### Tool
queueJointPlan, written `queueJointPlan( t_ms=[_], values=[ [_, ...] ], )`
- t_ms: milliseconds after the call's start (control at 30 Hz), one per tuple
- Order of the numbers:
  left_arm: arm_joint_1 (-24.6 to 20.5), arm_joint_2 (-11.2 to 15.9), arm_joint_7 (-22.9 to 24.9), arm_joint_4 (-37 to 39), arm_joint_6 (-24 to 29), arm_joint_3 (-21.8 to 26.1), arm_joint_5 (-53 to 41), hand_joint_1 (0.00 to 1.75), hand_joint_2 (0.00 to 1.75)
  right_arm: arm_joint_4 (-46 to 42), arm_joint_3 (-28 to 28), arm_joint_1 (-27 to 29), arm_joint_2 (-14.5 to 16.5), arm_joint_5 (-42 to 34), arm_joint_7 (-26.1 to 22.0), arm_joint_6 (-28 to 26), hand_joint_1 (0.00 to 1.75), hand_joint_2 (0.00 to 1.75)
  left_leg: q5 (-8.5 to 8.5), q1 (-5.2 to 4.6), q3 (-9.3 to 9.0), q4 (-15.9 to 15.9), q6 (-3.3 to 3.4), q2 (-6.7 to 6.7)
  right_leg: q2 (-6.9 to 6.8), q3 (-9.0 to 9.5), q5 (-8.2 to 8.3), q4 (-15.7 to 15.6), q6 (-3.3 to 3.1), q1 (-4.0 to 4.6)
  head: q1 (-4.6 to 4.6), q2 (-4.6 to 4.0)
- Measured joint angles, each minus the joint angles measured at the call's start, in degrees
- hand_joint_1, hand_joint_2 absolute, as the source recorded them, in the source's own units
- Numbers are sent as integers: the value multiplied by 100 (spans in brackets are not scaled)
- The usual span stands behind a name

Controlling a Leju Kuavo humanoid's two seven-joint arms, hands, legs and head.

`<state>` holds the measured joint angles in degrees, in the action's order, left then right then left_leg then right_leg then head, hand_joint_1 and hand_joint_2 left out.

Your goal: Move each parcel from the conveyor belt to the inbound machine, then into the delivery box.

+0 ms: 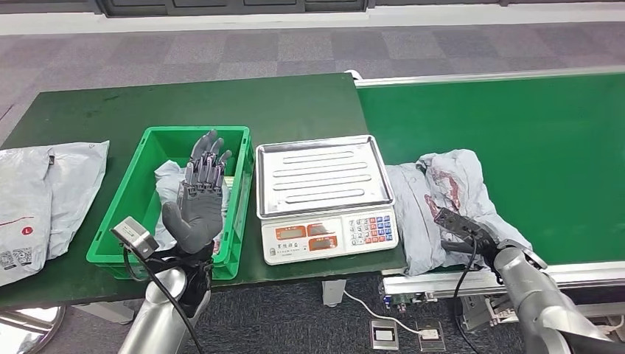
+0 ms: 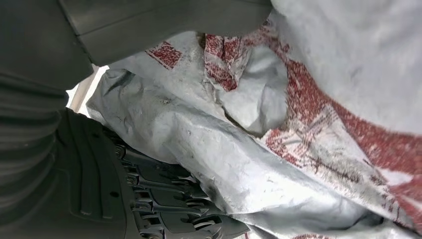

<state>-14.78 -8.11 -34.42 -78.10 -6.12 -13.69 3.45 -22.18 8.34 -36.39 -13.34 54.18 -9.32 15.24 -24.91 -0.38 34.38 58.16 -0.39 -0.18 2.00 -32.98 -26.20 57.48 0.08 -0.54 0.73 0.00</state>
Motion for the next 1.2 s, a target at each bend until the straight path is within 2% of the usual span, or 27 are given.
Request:
queueJointPlan(
  t_ms=[300,433,600,800,1200],
  values=[
    [10,0,6,-6,13,45,-21,0,0,-1,-195,15,9,4,-61,-7,0,175,3,11,-8,0,-1,2,-1,12,3,0,-4,8,-1,0],
    [14,1,9,-9,21,47,-20,0,0,-1,-231,17,20,13,-77,-37,175,175,3,10,-10,1,0,2,-1,17,5,-1,-2,7,-1,0],
    [169,2,59,-180,133,77,-17,0,0,-74,-318,43,52,82,-24,-536,175,175,4,6,-6,2,1,0,-2,17,7,-2,1,5,-1,0],
    [480,9,107,-480,251,136,-37,0,0,-463,-387,247,194,-150,109,-1527,175,175,8,5,11,2,2,-7,-9,-3,7,1,1,4,-1,0],
    [625,9,106,-672,260,145,-37,0,0,-819,-392,403,315,-216,117,-1616,175,175,10,5,49,1,0,-24,-28,-36,1,4,-3,3,-1,0]
  ],
)
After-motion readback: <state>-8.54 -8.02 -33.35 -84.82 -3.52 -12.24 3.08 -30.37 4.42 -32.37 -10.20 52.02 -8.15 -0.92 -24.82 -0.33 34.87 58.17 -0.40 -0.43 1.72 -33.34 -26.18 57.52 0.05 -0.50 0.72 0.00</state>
